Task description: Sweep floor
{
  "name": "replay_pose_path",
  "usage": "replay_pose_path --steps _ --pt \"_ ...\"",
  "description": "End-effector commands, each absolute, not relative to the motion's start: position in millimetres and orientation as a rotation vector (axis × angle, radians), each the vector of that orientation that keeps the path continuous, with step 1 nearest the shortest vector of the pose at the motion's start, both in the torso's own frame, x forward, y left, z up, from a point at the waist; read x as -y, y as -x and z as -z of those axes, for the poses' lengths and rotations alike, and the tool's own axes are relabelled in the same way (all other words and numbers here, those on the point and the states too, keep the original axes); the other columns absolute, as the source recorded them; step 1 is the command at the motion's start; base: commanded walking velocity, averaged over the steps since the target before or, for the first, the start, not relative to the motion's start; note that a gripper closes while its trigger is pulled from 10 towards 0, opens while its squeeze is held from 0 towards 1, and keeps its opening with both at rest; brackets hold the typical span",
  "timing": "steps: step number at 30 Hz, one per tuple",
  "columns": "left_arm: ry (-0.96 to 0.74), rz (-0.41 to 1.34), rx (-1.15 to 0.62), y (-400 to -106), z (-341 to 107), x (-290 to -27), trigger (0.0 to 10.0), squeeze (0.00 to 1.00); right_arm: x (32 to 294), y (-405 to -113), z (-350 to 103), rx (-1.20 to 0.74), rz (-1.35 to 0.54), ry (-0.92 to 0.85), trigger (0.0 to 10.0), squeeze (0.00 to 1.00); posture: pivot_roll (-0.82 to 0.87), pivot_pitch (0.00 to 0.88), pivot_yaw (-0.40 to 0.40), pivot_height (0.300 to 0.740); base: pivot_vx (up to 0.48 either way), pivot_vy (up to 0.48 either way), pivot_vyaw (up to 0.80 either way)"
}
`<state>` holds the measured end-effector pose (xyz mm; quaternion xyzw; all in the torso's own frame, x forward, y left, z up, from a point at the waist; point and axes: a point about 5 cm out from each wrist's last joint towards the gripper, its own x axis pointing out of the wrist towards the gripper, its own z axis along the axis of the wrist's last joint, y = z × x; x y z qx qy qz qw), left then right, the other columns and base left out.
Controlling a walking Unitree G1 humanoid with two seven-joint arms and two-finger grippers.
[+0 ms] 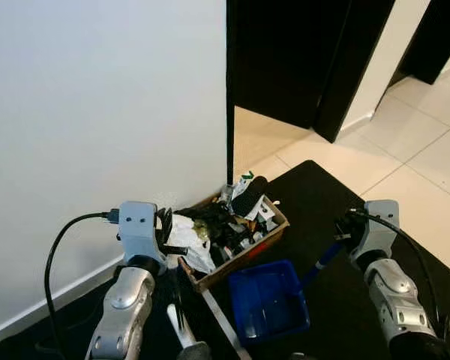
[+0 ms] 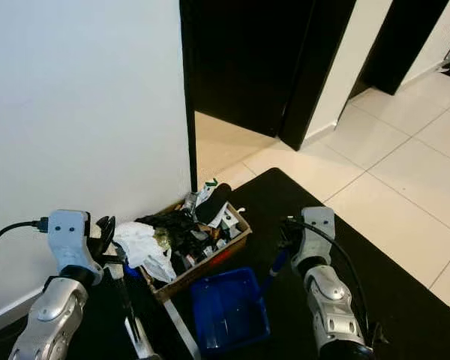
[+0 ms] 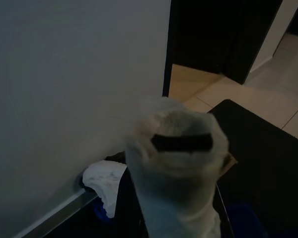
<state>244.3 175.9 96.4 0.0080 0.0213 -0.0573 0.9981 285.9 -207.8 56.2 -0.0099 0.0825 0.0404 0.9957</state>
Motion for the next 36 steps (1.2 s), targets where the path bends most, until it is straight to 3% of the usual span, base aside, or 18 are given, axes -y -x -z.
replay_pose_path --steps 1,12,15,36 --pt "-0.053 0.126 -0.02 -243 -104 -175 10.0 0.0 205 -289 -64 -0.132 -0.087 0.005 10.0 0.0 0.12 0.058 0.0 0.74 0.0 0.0 0.0" --pt "-0.058 0.129 -0.027 -243 -106 -170 10.0 0.0 205 -289 -66 -0.133 -0.085 -0.008 10.0 0.0 0.11 0.061 -0.002 0.74 0.0 0.0 0.0" --pt "-0.043 0.133 -0.048 -243 -106 -168 10.0 0.0 202 -287 -72 -0.085 -0.094 -0.089 10.0 0.0 0.11 0.067 0.003 0.74 0.0 0.0 0.0" --pt "-0.019 0.121 -0.083 -245 -107 -166 10.0 0.0 198 -285 -77 -0.073 -0.114 -0.127 10.0 0.0 0.11 0.072 0.003 0.74 0.0 -0.329 0.0"
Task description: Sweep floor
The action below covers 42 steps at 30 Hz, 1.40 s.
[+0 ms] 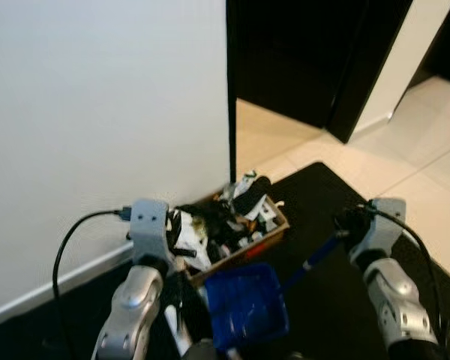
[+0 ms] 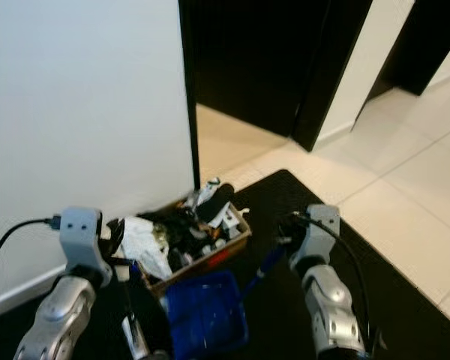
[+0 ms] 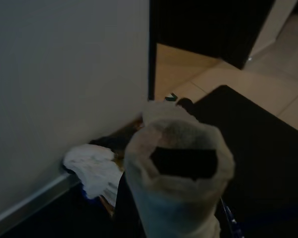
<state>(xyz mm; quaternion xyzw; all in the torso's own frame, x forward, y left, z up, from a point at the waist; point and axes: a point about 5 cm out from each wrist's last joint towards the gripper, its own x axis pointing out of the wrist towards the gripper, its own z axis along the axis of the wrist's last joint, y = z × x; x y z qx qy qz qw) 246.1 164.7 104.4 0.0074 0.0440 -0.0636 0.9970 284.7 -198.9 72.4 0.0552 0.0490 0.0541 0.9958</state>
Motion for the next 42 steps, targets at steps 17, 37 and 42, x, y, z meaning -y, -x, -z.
replay_pose_path --steps 17,37,42 --pt "-0.007 0.113 -0.098 -246.6 -105.8 -165.8 10.0 0.0 197.3 -283.4 -76.5 -0.081 -0.118 -0.132 10.0 0.0 0.11 0.071 0.004 0.74 0.0 -0.33 0.0" --pt "-0.003 0.118 -0.105 -247.0 -105.4 -163.7 10.0 0.0 196.7 -282.6 -74.7 -0.091 -0.122 -0.13 10.0 0.0 0.11 0.073 0.004 0.74 0.0 -0.321 0.0" --pt "-0.003 0.117 -0.11 -247.3 -105.0 -163.5 10.0 0.0 196.0 -282.3 -74.3 -0.093 -0.123 -0.131 10.0 0.0 0.11 0.073 0.004 0.74 0.0 -0.311 0.0"
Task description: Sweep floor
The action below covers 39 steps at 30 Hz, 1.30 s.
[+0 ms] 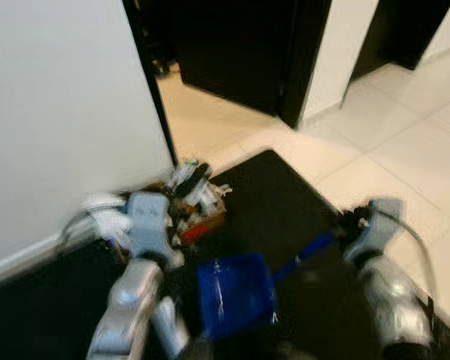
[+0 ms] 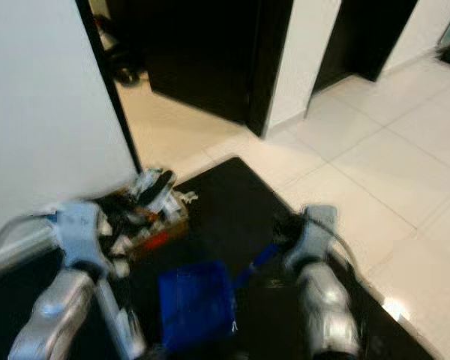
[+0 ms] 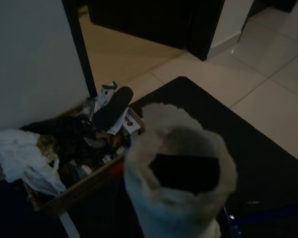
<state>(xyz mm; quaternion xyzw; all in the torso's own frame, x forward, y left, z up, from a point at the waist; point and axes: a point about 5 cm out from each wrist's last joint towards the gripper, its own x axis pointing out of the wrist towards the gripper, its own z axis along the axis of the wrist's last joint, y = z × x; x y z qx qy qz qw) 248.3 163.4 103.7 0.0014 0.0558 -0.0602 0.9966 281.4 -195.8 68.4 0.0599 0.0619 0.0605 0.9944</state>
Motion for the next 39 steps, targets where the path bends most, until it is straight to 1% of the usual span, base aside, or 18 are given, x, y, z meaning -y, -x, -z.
replay_pose_path --steps 1,18,22,26,29,33,34,35,39 --pt "-0.004 0.115 -0.114 -247 -105 -164 10.0 0.0 196 -282 -74 -0.093 -0.123 -0.131 10.0 0.0 0.11 0.073 0.004 0.74 0.0 0.0 0.0" --pt "-0.014 0.088 -0.155 -250 -98 -164 10.0 0.0 195 -283 -71 -0.102 -0.125 -0.124 10.0 0.0 0.1 0.069 0.002 0.74 0.0 0.0 0.0" --pt "-0.023 0.083 -0.172 -252 -87 -163 10.0 0.0 196 -283 -65 -0.107 -0.116 -0.056 10.0 0.0 0.11 0.065 0.001 0.74 0.0 0.0 0.0" --pt "-0.04 0.079 -0.184 -255 -70 -163 10.0 0.0 195 -280 -51 -0.133 -0.087 -0.032 10.0 0.0 0.11 0.061 0.002 0.74 0.0 0.0 0.0" --pt "-0.076 0.07 -0.179 -256 -63 -165 10.0 0.0 197 -280 -50 -0.109 -0.048 -0.008 10.0 0.0 0.1 0.06 0.006 0.74 0.0 0.0 0.0" --pt "-0.094 0.048 -0.181 -258 -56 -171 10.0 0.0 199 -279 -44 -0.122 -0.017 -0.016 10.0 0.0 0.1 0.054 0.007 0.74 0.0 0.0 0.0" --pt "-0.103 0.057 -0.201 -260 -47 -170 10.0 0.0 196 -277 -34 -0.178 -0.03 -0.057 10.0 0.0 0.11 0.053 0.006 0.74 0.0 0.0 0.0" --pt "-0.103 0.057 -0.201 -260 -47 -170 10.0 0.0 196 -277 -34 -0.178 -0.03 -0.057 10.0 0.0 0.11 0.053 0.006 0.74 0.0 0.0 0.0" --pt "-0.139 0.106 -0.24 -260 -31 -161 10.0 0.0 190 -274 -19 -0.242 -0.054 -0.087 10.0 0.0 0.11 0.042 0.008 0.74 0.0 0.0 0.0"
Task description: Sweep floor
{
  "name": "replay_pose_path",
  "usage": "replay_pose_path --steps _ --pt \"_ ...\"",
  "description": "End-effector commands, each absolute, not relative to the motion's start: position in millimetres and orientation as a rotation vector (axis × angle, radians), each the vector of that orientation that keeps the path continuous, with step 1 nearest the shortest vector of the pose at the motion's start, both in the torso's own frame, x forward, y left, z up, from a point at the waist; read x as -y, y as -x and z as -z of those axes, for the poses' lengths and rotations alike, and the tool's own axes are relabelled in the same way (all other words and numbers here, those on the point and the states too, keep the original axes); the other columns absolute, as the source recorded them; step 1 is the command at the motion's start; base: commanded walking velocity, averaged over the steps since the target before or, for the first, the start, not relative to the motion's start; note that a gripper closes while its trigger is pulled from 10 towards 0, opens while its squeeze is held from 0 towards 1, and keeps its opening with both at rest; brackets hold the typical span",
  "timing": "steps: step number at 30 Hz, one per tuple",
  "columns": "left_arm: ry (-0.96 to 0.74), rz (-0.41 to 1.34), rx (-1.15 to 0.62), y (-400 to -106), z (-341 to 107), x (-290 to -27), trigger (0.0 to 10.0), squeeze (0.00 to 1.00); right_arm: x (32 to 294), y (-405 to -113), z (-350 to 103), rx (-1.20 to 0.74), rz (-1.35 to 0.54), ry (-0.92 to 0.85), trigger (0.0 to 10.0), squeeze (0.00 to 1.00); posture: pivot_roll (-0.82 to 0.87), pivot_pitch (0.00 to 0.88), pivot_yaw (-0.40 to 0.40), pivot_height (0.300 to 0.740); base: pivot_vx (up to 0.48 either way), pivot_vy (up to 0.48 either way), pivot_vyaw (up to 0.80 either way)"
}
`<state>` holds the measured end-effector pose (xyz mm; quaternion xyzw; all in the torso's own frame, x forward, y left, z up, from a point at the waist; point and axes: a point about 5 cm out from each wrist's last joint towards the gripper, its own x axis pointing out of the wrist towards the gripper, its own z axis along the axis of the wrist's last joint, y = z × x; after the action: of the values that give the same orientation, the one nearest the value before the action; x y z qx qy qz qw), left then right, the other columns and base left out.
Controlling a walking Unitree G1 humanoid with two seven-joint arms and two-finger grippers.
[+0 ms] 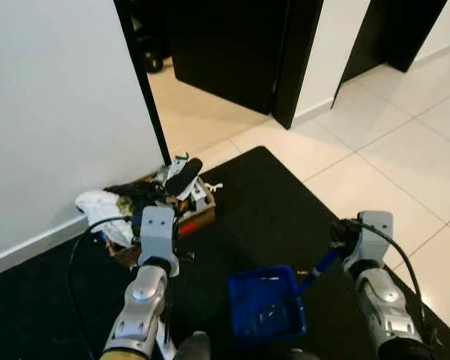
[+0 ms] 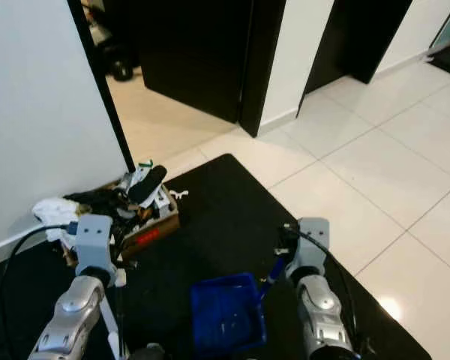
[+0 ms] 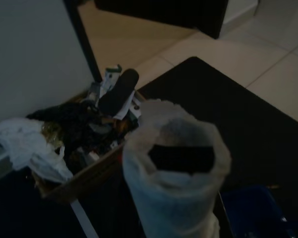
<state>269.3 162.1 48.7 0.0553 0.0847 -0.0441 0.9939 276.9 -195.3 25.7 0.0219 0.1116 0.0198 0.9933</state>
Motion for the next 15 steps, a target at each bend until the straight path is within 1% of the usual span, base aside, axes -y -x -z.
replay_pose_path --steps 1,3,4,5,10,15 --pt "-0.146 0.12 -0.253 -260 -27 -157 10.0 0.0 189 -274 -17 -0.251 -0.055 -0.083 10.0 0.0 0.11 0.042 0.008 0.74 0.0 0.0 0.0" --pt "-0.163 0.16 -0.286 -259 -16 -149 10.0 0.0 188 -272 -11 -0.272 -0.058 -0.049 10.0 0.0 0.1 0.039 0.007 0.74 0.0 0.0 0.0" --pt "-0.163 0.16 -0.286 -259 -16 -149 10.0 0.0 188 -272 -11 -0.272 -0.058 -0.049 10.0 0.0 0.1 0.039 0.007 0.74 0.0 0.0 0.0" --pt "-0.195 0.185 -0.301 -259 -9 -145 10.0 0.0 188 -271 -7 -0.283 -0.058 -0.014 10.0 0.0 0.1 0.034 0.003 0.74 0.0 0.0 0.0" --pt "-0.201 0.159 -0.3 -266 -5 -149 10.0 0.0 191 -268 -2 -0.297 -0.047 0.015 10.0 0.0 0.1 0.029 0.003 0.74 0.0 0.0 0.0" --pt "-0.215 0.159 -0.32 -266 0 -154 10.0 0.0 193 -264 3 -0.31 -0.055 0.056 10.0 0.0 0.09 0.029 0.008 0.74 0.0 0.0 0.0"
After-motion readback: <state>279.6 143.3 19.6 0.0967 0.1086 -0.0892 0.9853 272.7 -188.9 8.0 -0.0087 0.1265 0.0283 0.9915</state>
